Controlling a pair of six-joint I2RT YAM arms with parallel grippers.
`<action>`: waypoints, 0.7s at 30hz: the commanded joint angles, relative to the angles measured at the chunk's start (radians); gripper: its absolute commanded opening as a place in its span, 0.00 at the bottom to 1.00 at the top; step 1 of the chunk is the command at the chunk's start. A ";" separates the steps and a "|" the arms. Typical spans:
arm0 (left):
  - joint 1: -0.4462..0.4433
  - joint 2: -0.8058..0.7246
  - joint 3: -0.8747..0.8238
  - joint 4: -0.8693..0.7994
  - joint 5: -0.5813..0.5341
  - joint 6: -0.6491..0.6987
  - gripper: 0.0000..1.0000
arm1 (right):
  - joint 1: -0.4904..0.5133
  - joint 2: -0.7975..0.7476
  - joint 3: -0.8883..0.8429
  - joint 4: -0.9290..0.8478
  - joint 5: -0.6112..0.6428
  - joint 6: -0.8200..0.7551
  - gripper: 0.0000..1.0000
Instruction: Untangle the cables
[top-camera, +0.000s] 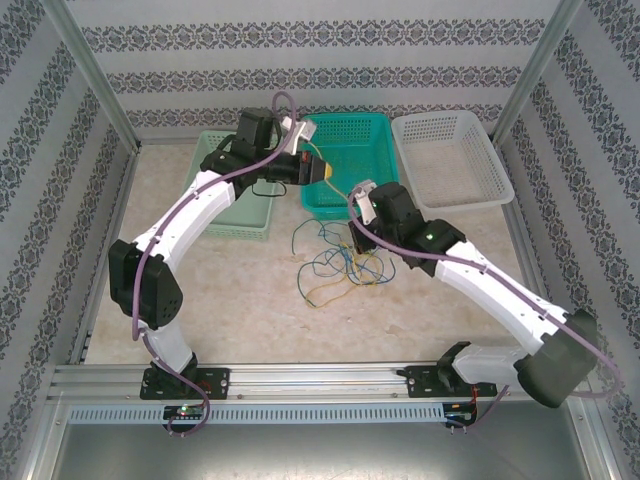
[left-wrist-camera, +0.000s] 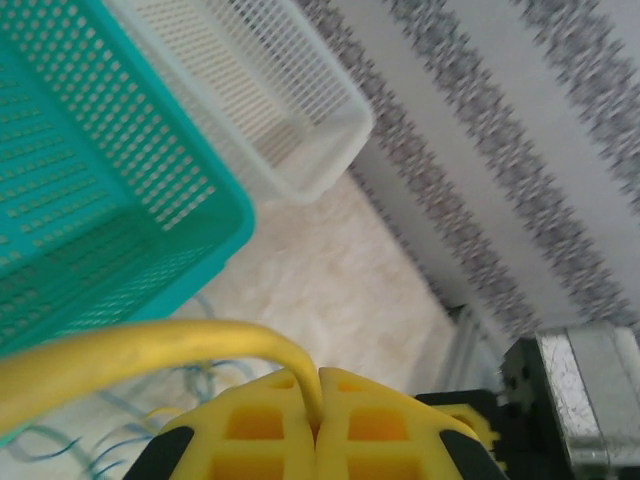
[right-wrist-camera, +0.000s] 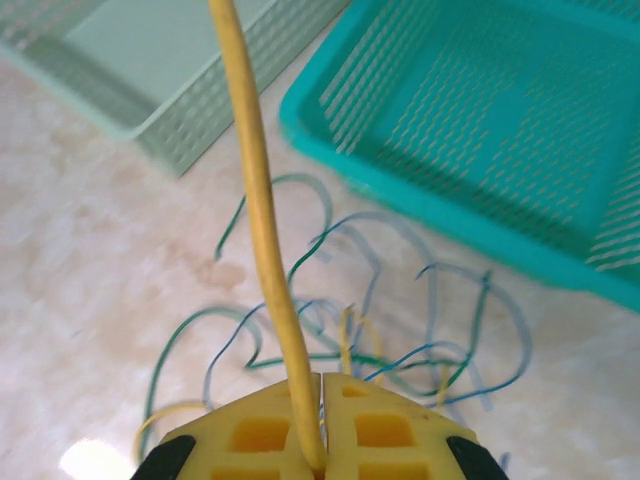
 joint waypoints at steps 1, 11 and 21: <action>-0.044 -0.015 0.036 -0.215 -0.086 0.279 0.00 | 0.000 0.092 0.084 -0.126 -0.235 0.028 0.00; -0.031 -0.056 0.061 -0.112 -0.316 0.194 0.80 | -0.102 0.121 0.167 -0.037 -0.194 0.097 0.00; -0.030 -0.178 0.032 -0.077 -0.483 0.161 1.00 | -0.256 0.305 0.412 -0.027 -0.219 0.270 0.00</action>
